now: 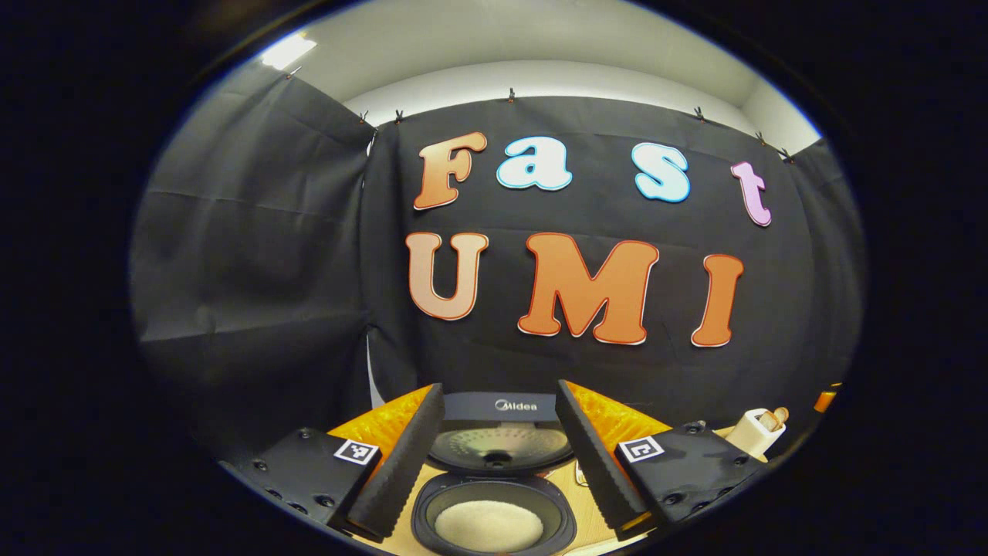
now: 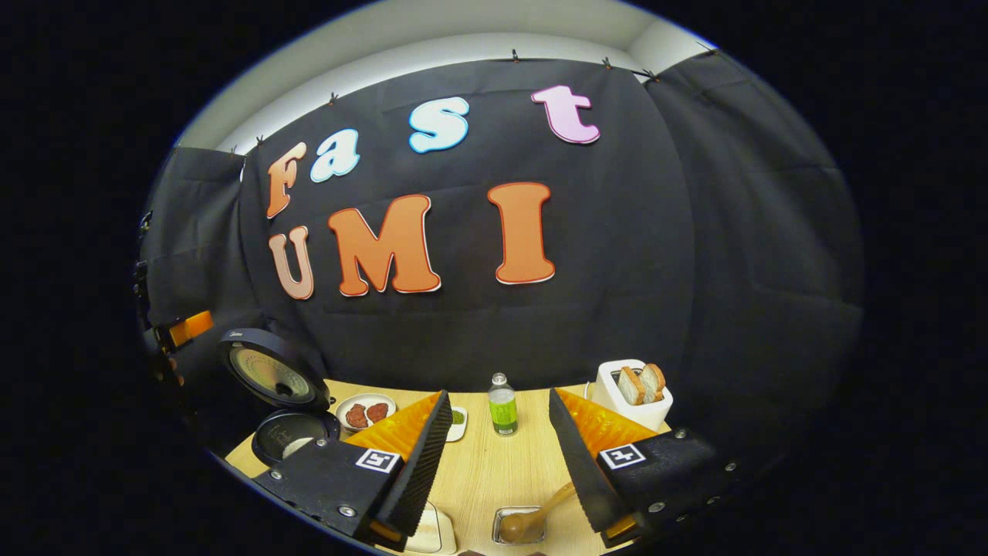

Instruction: Close the left gripper, press the button to open the rice cooker; take a wooden spoon from the chopstick holder with the right hand, scoop a spoonful of rice and pour it into the rice cooker, then put the wooden spoon back into the chopstick holder.

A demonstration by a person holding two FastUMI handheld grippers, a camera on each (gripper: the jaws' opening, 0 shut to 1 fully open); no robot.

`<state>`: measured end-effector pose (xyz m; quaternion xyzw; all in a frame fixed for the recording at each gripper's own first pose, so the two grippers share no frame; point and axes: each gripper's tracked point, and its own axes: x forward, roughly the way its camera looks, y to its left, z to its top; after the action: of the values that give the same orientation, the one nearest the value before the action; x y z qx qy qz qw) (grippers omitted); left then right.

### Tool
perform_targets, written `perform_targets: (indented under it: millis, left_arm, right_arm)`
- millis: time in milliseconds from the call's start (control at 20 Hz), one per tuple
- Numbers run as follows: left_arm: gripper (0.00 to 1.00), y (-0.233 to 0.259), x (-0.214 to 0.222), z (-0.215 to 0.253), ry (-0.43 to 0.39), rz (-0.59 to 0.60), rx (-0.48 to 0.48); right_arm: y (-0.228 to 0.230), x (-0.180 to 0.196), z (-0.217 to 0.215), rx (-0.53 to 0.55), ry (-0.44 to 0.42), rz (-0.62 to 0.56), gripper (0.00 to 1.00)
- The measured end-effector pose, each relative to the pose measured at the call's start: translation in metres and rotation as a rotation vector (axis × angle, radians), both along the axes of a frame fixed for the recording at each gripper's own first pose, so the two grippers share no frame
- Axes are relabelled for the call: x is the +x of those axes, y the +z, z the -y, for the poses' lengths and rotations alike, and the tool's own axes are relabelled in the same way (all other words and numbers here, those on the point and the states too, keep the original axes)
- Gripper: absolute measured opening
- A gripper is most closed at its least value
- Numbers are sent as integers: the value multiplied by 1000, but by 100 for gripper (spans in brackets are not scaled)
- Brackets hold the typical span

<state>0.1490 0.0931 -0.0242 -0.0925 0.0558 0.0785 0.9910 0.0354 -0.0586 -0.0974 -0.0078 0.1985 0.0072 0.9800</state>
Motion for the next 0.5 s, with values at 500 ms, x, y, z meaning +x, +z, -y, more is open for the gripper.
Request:
perform_targets:
  millis: [500]
  left_arm:
    - [98,-45,66,-7,92,-137,21]
  right_arm:
    - [2,-1,-17,-33,41,6,80]
